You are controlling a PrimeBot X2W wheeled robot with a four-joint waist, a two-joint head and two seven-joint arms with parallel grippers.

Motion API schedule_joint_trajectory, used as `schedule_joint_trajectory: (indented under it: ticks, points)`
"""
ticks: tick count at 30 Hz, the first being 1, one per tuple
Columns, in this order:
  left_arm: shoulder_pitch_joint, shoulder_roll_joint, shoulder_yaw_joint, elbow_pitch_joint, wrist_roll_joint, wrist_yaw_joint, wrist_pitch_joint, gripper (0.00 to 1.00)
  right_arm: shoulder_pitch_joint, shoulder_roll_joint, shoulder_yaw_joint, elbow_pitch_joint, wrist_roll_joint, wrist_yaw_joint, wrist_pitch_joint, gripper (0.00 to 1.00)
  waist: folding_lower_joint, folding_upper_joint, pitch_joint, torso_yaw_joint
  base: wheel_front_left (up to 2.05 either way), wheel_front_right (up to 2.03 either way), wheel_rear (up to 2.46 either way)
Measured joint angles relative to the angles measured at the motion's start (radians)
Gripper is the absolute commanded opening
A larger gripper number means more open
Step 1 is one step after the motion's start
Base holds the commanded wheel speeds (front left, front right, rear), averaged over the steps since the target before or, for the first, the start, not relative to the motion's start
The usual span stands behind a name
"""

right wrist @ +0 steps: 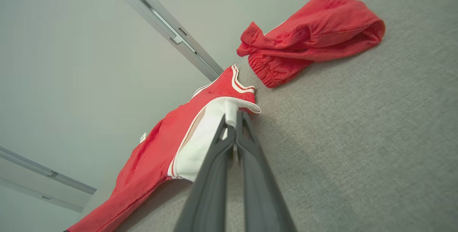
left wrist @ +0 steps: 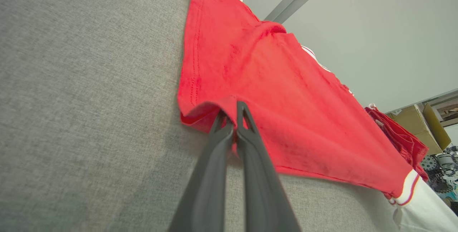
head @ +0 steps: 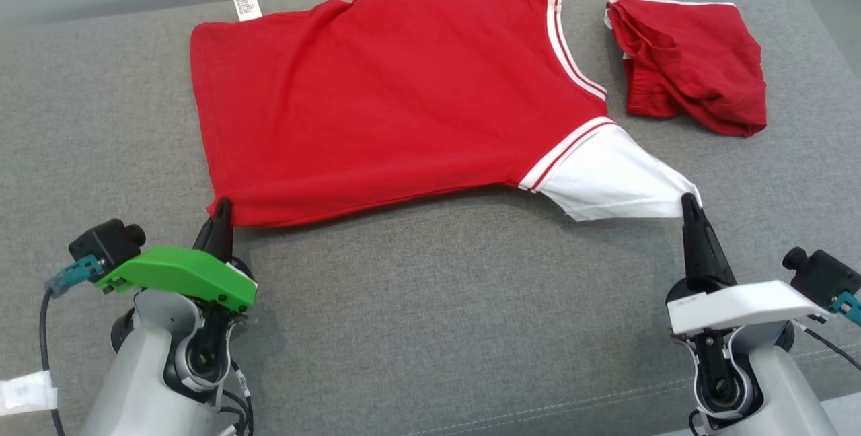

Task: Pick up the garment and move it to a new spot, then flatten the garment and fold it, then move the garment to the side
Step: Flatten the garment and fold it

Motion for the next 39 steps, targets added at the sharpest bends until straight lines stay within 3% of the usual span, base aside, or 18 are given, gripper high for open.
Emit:
schedule_joint_trajectory:
  ticks: [11,27,39]
  points:
    - [0.153,-0.020,0.012,0.064,-0.029,-0.065,-0.091,0.00,0.143,0.001,0.068,-0.021,-0.071,0.017,-0.011,0.00,0.0000,0.0000,-0.084,0.008,0.00,0.00,0.00]
    - [0.320,-0.027,0.014,0.089,-0.064,-0.091,-0.116,0.00,0.325,0.005,0.099,-0.075,-0.072,0.017,-0.015,0.00,0.0000,0.0000,-0.212,0.002,0.00,0.00,0.00]
    - [0.332,-0.028,0.004,0.136,-0.081,-0.081,-0.108,0.00,0.347,0.008,0.100,0.069,-0.081,0.017,-0.015,0.00,0.0000,0.0000,-0.220,-0.010,0.00,0.00,0.00]
